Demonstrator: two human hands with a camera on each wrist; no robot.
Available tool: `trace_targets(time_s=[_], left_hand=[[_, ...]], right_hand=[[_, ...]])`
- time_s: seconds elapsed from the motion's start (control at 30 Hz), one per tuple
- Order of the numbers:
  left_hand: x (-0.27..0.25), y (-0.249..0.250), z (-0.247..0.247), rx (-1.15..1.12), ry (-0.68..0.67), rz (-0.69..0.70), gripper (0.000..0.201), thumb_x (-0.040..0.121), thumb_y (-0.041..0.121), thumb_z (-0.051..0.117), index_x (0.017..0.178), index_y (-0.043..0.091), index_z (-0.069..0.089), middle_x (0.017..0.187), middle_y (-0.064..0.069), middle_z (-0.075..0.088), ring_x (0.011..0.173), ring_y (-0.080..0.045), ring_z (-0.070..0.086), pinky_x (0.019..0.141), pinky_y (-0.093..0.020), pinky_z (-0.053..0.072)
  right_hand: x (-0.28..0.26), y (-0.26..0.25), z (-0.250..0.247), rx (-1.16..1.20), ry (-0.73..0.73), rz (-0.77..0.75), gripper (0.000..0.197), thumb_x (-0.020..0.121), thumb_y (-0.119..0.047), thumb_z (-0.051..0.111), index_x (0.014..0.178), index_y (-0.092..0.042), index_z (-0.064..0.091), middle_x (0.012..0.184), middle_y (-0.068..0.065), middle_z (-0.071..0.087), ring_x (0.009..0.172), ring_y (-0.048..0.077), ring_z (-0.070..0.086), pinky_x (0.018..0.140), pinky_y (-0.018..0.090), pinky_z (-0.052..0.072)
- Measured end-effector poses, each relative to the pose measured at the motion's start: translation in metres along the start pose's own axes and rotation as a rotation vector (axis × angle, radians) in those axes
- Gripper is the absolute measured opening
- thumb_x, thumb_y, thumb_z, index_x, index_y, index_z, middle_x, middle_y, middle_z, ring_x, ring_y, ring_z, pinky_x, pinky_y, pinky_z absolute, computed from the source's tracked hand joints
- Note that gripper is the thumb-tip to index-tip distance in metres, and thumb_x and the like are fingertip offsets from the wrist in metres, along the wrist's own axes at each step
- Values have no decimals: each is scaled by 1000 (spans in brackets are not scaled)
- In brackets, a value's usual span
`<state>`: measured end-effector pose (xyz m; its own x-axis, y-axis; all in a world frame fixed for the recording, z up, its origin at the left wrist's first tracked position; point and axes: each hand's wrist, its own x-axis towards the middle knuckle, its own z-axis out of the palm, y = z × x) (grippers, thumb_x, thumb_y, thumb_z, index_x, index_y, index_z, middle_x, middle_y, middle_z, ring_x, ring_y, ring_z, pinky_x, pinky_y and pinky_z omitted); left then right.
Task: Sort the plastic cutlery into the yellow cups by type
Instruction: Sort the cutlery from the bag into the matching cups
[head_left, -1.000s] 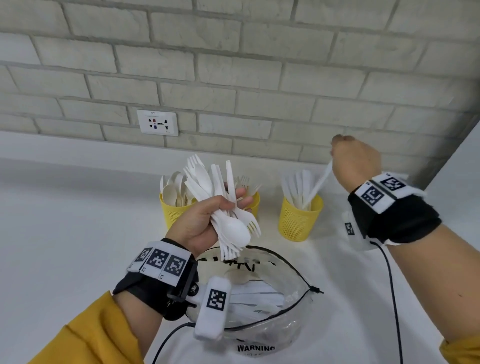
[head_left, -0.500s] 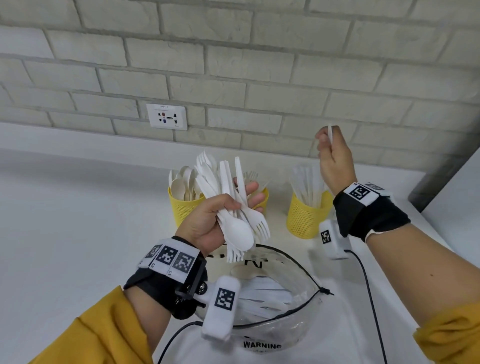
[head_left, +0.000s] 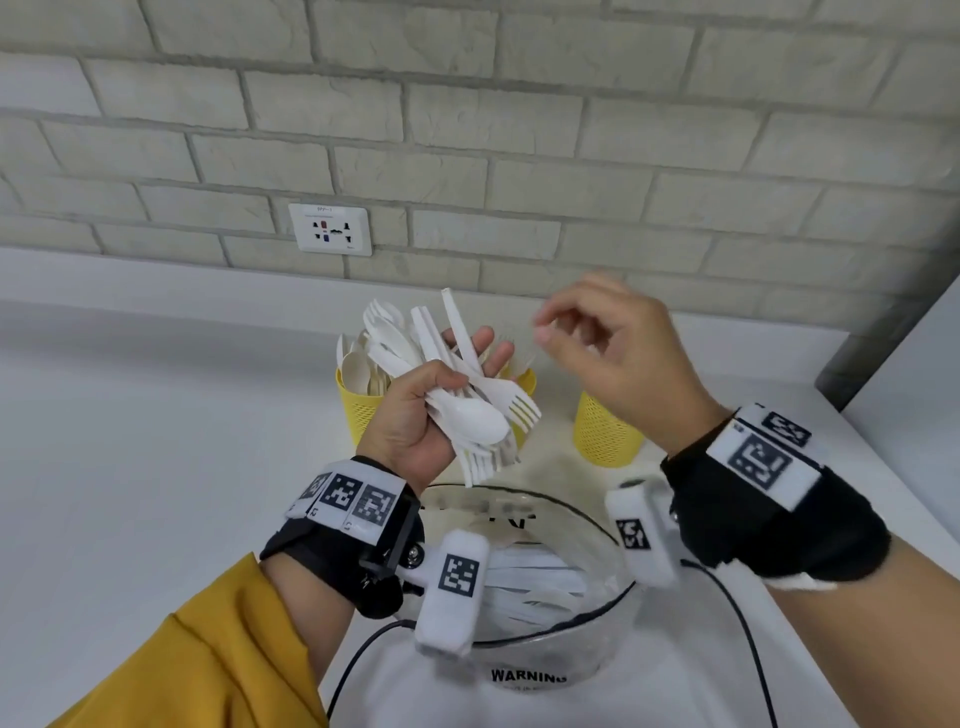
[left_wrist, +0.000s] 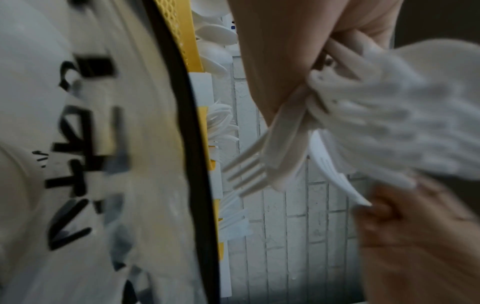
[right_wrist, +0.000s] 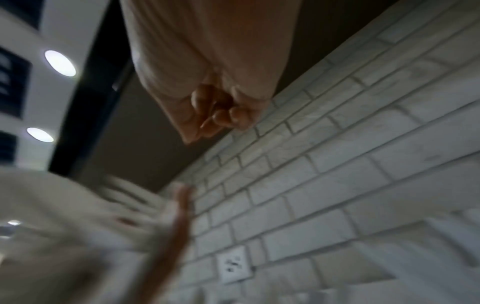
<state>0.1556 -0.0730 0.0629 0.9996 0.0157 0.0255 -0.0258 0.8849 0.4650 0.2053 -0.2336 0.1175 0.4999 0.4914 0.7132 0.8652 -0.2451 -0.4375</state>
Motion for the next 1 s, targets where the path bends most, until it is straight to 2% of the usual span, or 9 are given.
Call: trace_targets(time_s=[0.1, 0.17, 0.3, 0.43, 0.53, 0.63, 0.73, 0.9, 1.0], left_hand=[[0, -1, 2, 46, 6, -4, 46, 68, -9, 45, 110, 9, 53, 101, -9, 66, 80, -21, 72, 64, -33, 58], [-2, -3, 3, 89, 6, -26, 53, 68, -7, 48, 120, 8, 51, 107, -12, 62, 83, -21, 71, 66, -33, 58], [-5, -5, 2, 129, 29, -54, 43, 75, -8, 47, 115, 5, 55, 100, -11, 64, 76, -19, 70, 65, -32, 58], [-10, -4, 4, 204, 48, -92, 26, 78, -4, 45, 93, 7, 64, 77, -7, 71, 75, -16, 68, 71, -30, 58], [-10, -2, 9, 242, 103, -45, 23, 80, -7, 46, 92, 4, 62, 82, -8, 65, 79, -16, 62, 74, -28, 55], [-9, 3, 11, 208, 173, -13, 22, 87, -7, 38, 94, 2, 57, 84, -8, 62, 75, -18, 60, 65, -28, 55], [-7, 10, 11, 131, 222, -5, 19, 89, -7, 37, 93, 3, 53, 80, -7, 60, 76, -17, 59, 55, -27, 56], [-2, 13, 14, 135, 291, 26, 22, 89, -8, 36, 81, 5, 52, 67, -5, 59, 70, -11, 53, 66, -25, 47], [-1, 4, 20, 211, 290, 40, 24, 89, -9, 35, 78, 5, 52, 72, -5, 54, 68, -10, 51, 66, -24, 44]], right_hand=[[-8, -27, 11, -206, -389, 11, 18, 81, -20, 59, 82, -6, 69, 77, 2, 63, 60, 0, 48, 62, 14, 39], [-12, -28, 16, -385, -497, 82, 19, 86, -23, 55, 91, -8, 67, 86, 4, 65, 72, 15, 56, 68, 30, 47], [-14, -35, 22, -486, -610, 189, 21, 89, -24, 48, 88, -11, 64, 77, 6, 61, 74, 27, 56, 60, 31, 42], [-13, -40, 19, -377, -673, 241, 21, 92, -19, 43, 77, -7, 54, 70, 5, 58, 64, 19, 50, 60, 33, 40], [-9, -42, 12, -295, -605, 335, 19, 96, -17, 36, 80, -8, 42, 63, -4, 44, 55, 12, 38, 55, 32, 28], [-9, -43, -1, -342, -552, 338, 20, 98, -18, 32, 83, -7, 39, 62, 0, 40, 53, 15, 34, 48, 26, 25], [-9, -41, -22, -392, -593, 388, 20, 97, -17, 32, 84, -6, 42, 66, 3, 43, 58, 19, 36, 51, 29, 25], [-9, -30, -26, -479, -684, 442, 14, 95, -18, 39, 86, -13, 49, 78, 2, 54, 76, 24, 50, 67, 34, 38], [-14, -27, -3, -393, -645, 415, 15, 95, -23, 45, 104, -14, 53, 86, 4, 58, 81, 23, 54, 74, 33, 43]])
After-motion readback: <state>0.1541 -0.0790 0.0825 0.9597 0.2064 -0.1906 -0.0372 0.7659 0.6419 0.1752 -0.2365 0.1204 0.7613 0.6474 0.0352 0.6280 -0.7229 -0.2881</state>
